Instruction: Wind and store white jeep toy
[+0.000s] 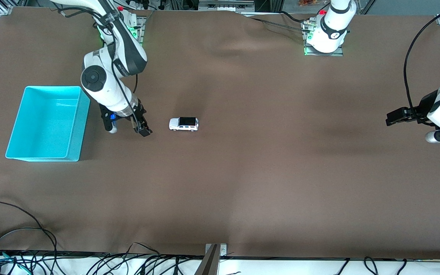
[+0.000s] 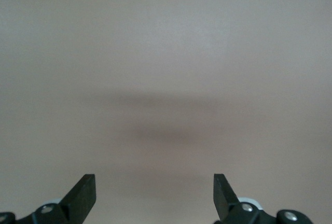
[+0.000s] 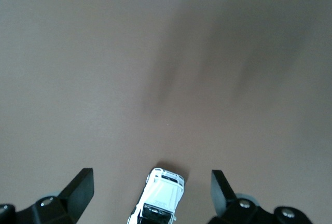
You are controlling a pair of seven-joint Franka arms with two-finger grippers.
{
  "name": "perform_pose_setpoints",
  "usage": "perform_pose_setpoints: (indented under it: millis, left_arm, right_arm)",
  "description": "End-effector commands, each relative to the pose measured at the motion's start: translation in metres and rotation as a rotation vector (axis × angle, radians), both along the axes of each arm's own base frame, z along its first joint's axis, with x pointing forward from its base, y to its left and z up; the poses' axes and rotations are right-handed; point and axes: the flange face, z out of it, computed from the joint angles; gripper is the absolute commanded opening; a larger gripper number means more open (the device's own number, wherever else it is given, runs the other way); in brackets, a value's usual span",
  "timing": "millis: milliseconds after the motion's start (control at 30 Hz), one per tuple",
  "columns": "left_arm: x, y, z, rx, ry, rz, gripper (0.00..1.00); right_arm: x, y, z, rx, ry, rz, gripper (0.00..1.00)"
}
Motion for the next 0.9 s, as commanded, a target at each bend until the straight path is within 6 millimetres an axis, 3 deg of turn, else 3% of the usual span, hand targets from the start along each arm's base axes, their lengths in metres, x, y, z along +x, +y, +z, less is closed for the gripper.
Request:
perform_pose_setpoints:
  millis: [0, 300, 433, 633, 867]
  left_arm:
    - [0.001, -0.002, 0.001, -0.019, -0.005, -0.019, 1.0]
    - [0.002, -0.003, -0.001, -0.02, -0.002, -0.02, 1.0]
    - [0.002, -0.003, -0.001, -0.019, -0.002, -0.019, 1.0]
    - [0.002, -0.002, -0.001, -0.019, -0.002, -0.017, 1.0]
    - [0.002, -0.003, -0.003, -0.02, 0.001, -0.019, 1.0]
  right_arm:
    - [-0.008, 0.02, -0.009, 0.01, 0.012, -0.102, 1.0]
    - [-0.037, 0.088, -0.003, -0.031, -0.054, -0.197, 1.0]
    - [-0.054, 0.119, -0.009, -0.037, -0.051, -0.188, 1.0]
    - [-0.043, 0.154, -0.03, -0.024, -0.03, -0.181, 1.0]
    - [-0.022, 0.16, -0.036, -0.021, -0.02, -0.271, 1.0]
